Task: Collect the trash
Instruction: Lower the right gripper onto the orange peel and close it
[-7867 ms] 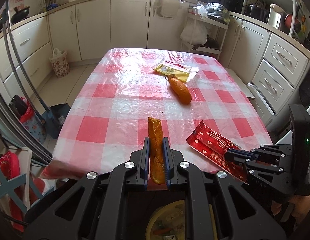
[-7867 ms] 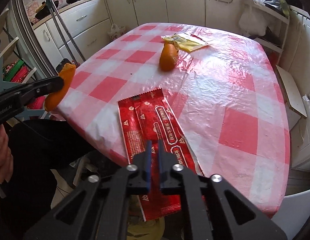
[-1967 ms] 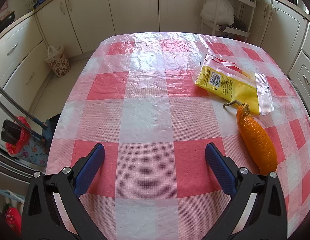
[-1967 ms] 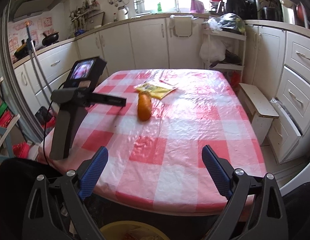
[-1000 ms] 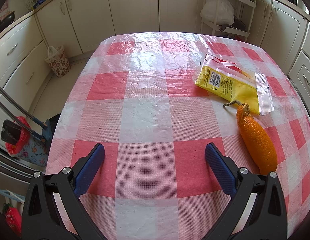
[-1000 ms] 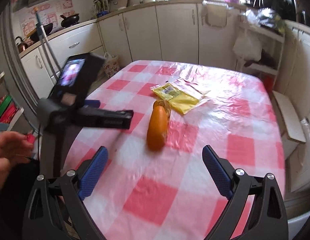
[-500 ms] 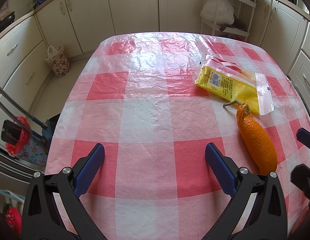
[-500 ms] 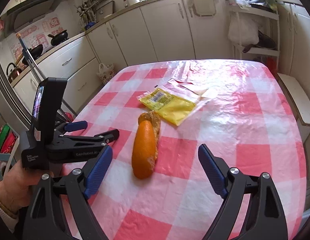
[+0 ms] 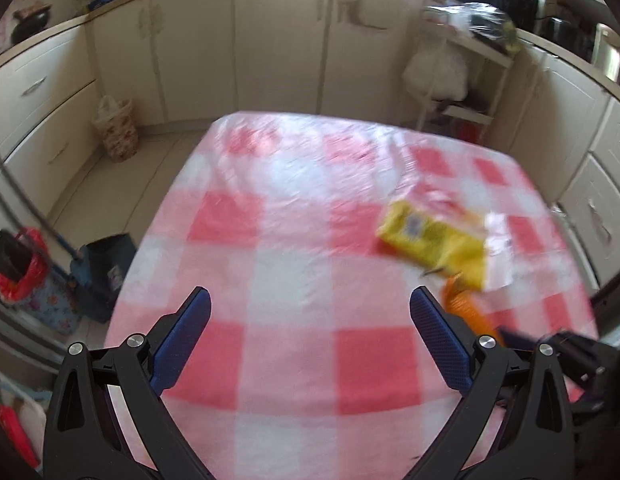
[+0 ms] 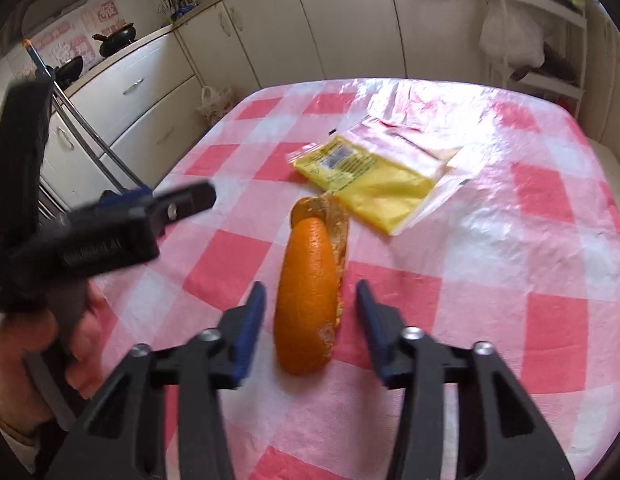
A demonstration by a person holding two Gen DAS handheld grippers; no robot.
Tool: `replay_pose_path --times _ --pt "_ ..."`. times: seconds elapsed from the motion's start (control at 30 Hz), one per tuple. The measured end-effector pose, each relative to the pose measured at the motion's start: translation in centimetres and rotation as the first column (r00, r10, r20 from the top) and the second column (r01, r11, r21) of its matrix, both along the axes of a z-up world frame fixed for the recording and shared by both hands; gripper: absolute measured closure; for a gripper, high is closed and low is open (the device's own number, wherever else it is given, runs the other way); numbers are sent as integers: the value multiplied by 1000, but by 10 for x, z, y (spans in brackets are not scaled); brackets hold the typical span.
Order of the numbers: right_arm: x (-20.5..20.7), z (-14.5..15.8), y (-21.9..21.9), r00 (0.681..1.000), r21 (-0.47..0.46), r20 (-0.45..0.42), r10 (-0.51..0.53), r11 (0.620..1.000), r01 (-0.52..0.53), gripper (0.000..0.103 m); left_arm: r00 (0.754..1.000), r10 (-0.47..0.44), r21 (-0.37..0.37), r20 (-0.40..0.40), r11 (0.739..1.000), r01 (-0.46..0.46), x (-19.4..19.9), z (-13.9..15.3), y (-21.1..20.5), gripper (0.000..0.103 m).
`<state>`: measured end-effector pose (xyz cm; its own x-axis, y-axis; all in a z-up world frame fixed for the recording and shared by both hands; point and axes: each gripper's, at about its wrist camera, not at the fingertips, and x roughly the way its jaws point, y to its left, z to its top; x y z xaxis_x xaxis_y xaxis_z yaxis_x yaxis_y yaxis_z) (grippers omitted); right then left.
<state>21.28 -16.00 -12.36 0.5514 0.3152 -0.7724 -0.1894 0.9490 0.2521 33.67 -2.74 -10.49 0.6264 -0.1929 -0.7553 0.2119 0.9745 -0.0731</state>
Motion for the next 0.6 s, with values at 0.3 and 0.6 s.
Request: replay_pose_path --times 0.3,0.6 --pt "-32 4 -37 999 -11 -46 -13 1000 13 75 989 -140 8 -42 990 141 30 -1 -83 6" --pt "-42 30 -106 984 112 1 -178 978 177 40 989 -13 -201 -148 979 -17 45 -13 -80 6"
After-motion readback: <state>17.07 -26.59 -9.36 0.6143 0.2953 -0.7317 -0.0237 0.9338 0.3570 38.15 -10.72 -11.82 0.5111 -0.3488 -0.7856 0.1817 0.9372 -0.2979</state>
